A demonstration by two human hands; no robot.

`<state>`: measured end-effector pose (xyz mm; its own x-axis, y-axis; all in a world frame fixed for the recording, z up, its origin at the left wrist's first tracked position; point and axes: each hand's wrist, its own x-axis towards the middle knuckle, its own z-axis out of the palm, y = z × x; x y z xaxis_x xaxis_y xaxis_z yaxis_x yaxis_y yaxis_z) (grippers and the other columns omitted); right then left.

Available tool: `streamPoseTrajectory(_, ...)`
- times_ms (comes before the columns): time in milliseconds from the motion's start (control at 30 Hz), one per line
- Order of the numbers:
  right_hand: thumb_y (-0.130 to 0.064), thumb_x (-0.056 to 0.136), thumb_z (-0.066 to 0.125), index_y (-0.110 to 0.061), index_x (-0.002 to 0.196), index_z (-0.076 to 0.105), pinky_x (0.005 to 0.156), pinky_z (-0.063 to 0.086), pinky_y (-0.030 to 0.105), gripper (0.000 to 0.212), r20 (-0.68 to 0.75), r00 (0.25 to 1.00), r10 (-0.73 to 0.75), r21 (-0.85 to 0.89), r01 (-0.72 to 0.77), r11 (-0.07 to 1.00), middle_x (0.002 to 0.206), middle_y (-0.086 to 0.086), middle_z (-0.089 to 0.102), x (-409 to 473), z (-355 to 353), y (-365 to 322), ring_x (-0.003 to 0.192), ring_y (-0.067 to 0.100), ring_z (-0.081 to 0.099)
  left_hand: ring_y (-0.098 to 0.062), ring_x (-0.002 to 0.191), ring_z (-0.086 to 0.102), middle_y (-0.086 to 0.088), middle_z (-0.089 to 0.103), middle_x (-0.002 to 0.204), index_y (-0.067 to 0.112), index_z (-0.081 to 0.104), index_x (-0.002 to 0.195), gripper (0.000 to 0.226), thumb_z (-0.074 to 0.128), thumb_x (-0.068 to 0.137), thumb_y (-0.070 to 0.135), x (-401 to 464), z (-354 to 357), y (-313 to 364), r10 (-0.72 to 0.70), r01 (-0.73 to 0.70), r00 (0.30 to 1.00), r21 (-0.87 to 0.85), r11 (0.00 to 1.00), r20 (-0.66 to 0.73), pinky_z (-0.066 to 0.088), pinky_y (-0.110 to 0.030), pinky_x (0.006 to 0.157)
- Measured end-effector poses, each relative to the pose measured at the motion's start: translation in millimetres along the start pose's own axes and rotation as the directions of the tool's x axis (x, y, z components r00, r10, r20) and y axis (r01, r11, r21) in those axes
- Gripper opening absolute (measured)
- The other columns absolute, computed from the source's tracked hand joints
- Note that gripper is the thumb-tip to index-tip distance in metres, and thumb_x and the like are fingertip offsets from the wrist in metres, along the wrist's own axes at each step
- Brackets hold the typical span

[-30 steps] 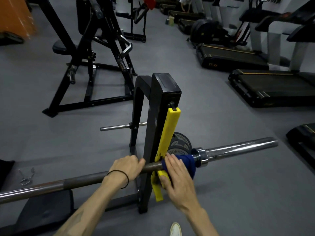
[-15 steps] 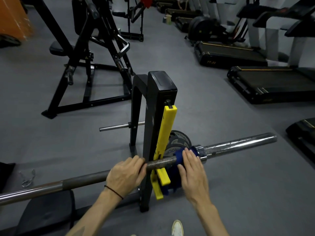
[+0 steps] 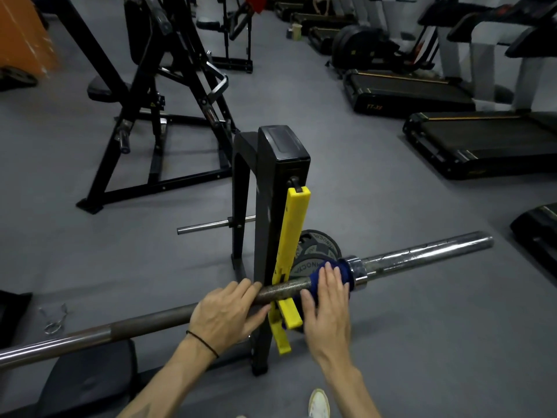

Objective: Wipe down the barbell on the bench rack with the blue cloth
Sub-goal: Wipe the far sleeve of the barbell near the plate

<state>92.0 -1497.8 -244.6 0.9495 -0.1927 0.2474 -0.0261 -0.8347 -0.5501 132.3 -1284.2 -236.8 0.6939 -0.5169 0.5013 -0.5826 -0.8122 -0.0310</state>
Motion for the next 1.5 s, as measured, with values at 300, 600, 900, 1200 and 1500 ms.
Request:
streamPoseTrajectory(300, -0.057, 0.11, 0.021, -0.012, 0.162, 0.027, 0.126, 0.015, 0.041, 0.069, 0.006, 0.993, -0.114, -0.066, 0.114, 0.991, 0.171, -0.001, 0.02, 2, -18, 34, 0.159, 0.011, 0.011, -0.017, 0.039, 0.053, 0.004, 0.054, 0.059, 0.022, 0.062, 0.079, 0.052, 0.035, 0.095, 0.064, 9, 7, -5, -0.022, 0.019, 0.994, 0.022, 1.0, 0.106, 0.037, -0.028, 0.033)
streamPoseTrajectory(600, -0.066, 0.107, 0.017, -0.016, 0.161, 0.03, 0.129, 0.005, 0.032, 0.075, 0.245, 0.926, -0.289, -0.059, 0.311, 0.948, 0.17, -0.006, 0.019, -2, -22, 4, 0.158, 0.007, 0.013, -0.015, 0.065, 0.061, 0.001, 0.065, 0.075, 0.024, 0.065, 0.093, 0.074, 0.022, 0.082, 0.084, 49, -16, -24, -0.078, 0.466, 0.641, -0.307, 0.83, 0.763, 0.046, -0.031, 0.063)
streamPoseTrajectory(900, -0.073, 0.102, 0.011, -0.015, 0.163, 0.015, 0.129, -0.002, 0.031, 0.084, 0.175, 0.979, -0.101, 0.052, 0.093, 0.994, 0.172, -0.004, 0.005, -19, 1, -27, 0.159, 0.007, -0.006, -0.03, 0.108, 0.058, -0.011, 0.06, 0.124, 0.007, 0.051, 0.144, 0.057, 0.042, 0.097, 0.037, -24, 7, 27, -0.106, 0.106, 0.993, 0.013, 0.994, 0.056, 0.041, -0.043, 0.099)
streamPoseTrajectory(1200, -0.07, 0.103, 0.011, -0.018, 0.163, 0.012, 0.13, 0.003, 0.04, 0.08, 0.065, 0.997, 0.048, 0.147, -0.057, 0.987, 0.172, -0.008, 0.002, -16, 4, -21, 0.158, 0.005, -0.008, -0.03, 0.134, 0.051, -0.01, 0.052, 0.147, 0.011, 0.044, 0.151, 0.057, 0.04, 0.099, 0.036, -25, 7, 25, -0.131, 0.136, 0.985, -0.033, 0.99, 0.113, 0.033, -0.042, 0.111)
streamPoseTrajectory(1500, -0.066, 0.106, 0.011, -0.016, 0.163, 0.017, 0.13, 0.007, 0.04, 0.076, 0.016, 1.0, 0.021, 0.008, -0.021, 1.0, 0.172, -0.005, 0.007, -4, -10, 11, 0.159, 0.007, -0.002, -0.025, 0.103, 0.059, -0.004, 0.063, 0.123, 0.012, 0.054, 0.142, 0.051, 0.044, 0.098, 0.035, -17, 3, 30, -0.155, 0.158, 0.984, -0.028, 0.987, 0.085, 0.044, -0.039, 0.093)
